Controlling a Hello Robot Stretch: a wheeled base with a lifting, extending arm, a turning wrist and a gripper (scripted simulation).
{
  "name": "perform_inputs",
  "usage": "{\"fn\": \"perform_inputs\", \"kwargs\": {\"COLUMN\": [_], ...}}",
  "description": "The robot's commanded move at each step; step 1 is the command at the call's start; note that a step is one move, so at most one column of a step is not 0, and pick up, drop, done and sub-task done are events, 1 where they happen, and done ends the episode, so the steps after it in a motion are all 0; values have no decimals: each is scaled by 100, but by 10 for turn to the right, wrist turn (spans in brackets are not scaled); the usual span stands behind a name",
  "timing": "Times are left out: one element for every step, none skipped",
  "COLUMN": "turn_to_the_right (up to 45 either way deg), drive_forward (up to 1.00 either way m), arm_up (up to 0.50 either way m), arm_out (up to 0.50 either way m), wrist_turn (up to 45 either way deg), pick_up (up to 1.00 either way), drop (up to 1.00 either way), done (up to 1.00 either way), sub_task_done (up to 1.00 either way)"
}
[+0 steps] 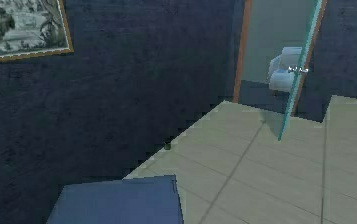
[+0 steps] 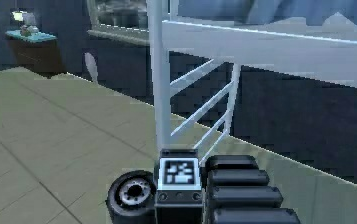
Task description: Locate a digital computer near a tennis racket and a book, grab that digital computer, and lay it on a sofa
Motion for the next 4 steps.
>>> {"fn": "perform_inputs", "kwargs": {"turn_to_the_right": [-240,0,450,0], "drive_forward": [0,15,0,100], "arm_up": [0,0,0,0], "arm_out": [0,0,0,0], "wrist_turn": [0,0,0,0], "pick_up": [0,0,0,0], "drop": [0,0,0,0], "done": [0,0,0,0], "sub_task_done": [0,0,0,0]}}
